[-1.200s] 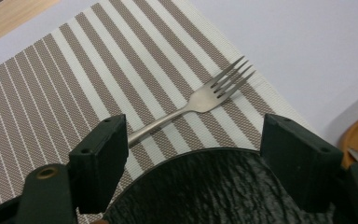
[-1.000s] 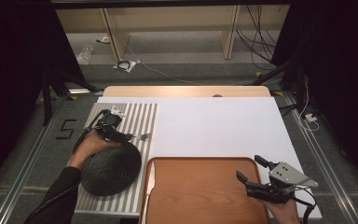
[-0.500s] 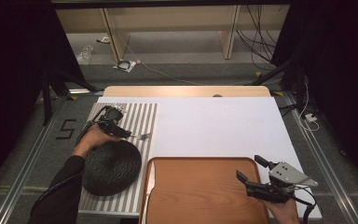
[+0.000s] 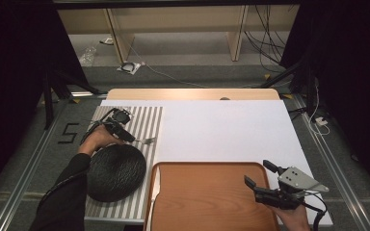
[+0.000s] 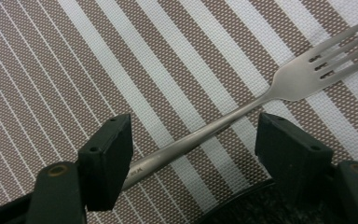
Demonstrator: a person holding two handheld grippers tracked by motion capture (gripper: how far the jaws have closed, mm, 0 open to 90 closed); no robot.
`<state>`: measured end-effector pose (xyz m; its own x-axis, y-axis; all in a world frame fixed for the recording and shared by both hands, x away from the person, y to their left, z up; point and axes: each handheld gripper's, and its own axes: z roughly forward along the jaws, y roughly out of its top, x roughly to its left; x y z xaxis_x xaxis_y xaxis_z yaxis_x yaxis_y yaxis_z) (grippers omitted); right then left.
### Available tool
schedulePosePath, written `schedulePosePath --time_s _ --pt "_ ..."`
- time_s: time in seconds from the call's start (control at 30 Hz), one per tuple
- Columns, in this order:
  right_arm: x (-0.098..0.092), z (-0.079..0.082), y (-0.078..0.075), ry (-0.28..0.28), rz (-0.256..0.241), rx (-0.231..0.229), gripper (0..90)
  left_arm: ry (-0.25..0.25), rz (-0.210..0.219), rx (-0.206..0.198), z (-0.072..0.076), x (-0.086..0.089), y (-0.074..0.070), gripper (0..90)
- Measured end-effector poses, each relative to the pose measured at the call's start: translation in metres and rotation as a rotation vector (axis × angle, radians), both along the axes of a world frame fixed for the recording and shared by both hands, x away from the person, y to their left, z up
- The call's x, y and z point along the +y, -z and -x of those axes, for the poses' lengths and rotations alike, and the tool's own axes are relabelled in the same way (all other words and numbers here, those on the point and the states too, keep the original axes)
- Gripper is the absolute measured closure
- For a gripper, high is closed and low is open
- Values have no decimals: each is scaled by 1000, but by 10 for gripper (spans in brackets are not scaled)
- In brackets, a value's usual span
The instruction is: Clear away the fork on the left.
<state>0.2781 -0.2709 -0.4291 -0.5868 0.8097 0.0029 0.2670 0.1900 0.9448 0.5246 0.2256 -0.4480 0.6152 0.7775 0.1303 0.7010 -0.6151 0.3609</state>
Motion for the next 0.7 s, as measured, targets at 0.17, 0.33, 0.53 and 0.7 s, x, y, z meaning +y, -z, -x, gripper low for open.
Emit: schedulePosePath --time_s 0.17,0.33,0.53,0.7 --pt "1 0 0 -1 -2 -1 190 8 -8 19 -4 0 1 311" --pt "0 0 0 -1 -2 -3 190 50 -50 34 -6 -4 4 341" --pt "0 0 0 -1 2 -3 190 67 -48 61 -9 -6 7 393" --pt "1 0 0 -1 -1 1 190 94 -69 94 -11 -5 11 429"
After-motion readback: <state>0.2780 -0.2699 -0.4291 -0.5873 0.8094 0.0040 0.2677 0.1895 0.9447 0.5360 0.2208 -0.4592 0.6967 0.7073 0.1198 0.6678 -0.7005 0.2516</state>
